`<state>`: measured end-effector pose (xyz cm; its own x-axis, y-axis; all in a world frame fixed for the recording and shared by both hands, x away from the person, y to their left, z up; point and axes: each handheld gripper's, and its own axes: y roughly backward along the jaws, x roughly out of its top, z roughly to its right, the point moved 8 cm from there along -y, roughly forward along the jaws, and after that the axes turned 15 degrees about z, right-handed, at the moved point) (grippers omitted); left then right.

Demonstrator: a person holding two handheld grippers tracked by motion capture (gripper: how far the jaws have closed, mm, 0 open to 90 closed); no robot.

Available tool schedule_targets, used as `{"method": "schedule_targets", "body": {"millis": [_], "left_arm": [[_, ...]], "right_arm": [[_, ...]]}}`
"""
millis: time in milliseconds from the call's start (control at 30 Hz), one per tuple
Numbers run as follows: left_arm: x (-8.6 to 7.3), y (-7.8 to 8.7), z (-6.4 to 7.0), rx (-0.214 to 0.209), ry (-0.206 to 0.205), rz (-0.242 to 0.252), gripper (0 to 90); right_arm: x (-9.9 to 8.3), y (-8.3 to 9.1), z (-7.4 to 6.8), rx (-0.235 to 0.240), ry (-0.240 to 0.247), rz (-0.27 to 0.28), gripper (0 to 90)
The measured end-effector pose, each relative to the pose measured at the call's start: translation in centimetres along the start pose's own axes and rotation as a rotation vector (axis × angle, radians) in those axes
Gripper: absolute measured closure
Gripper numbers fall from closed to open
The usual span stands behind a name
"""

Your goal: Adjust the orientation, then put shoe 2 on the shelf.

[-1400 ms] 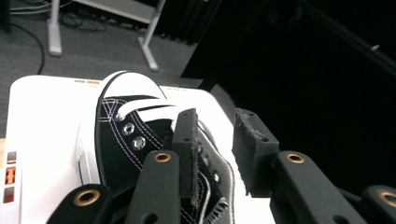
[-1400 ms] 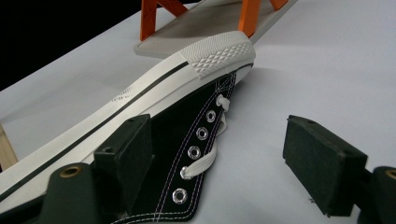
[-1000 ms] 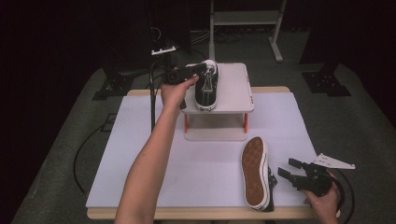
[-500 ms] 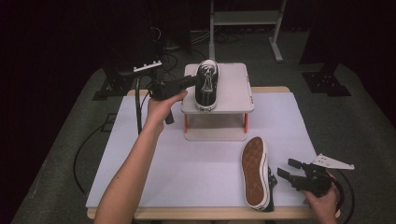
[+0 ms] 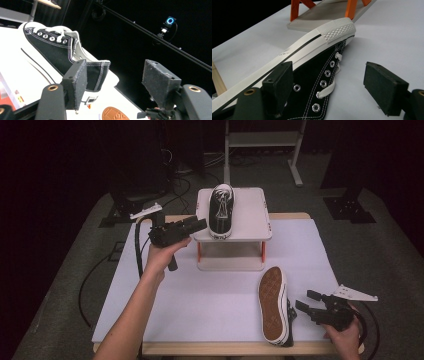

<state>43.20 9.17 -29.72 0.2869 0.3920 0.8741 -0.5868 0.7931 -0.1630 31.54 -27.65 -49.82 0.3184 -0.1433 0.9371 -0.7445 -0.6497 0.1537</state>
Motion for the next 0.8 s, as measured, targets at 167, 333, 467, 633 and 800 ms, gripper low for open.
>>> {"method": "schedule_targets", "body": {"millis": [167,333,467,633,800], "left_arm": [[-0.8,1.3,0.2,-0.032,-0.026,0.022,29.3],[-2.0,2.7,-0.2,-0.030,-0.041,0.022,26.3],[-3.5,4.5,-0.3,-0.032,-0.057,0.028,23.4],[-5.0,6.5,-1.0,-0.023,-0.044,0.038,22.0],[-6.2,7.8,-1.7,-0.015,-0.033,0.052,21.2]], "right_arm": [[0.0,-0.3,-0.2,0.006,0.002,-0.005,23.2],[-0.2,-0.5,-0.4,0.012,0.000,-0.021,23.2],[0.0,-0.4,-0.6,0.019,0.000,-0.015,23.2],[-0.1,-0.3,-0.8,0.028,-0.011,-0.020,23.3],[0.1,-0.4,-1.1,0.037,-0.004,-0.018,24.9]]}}
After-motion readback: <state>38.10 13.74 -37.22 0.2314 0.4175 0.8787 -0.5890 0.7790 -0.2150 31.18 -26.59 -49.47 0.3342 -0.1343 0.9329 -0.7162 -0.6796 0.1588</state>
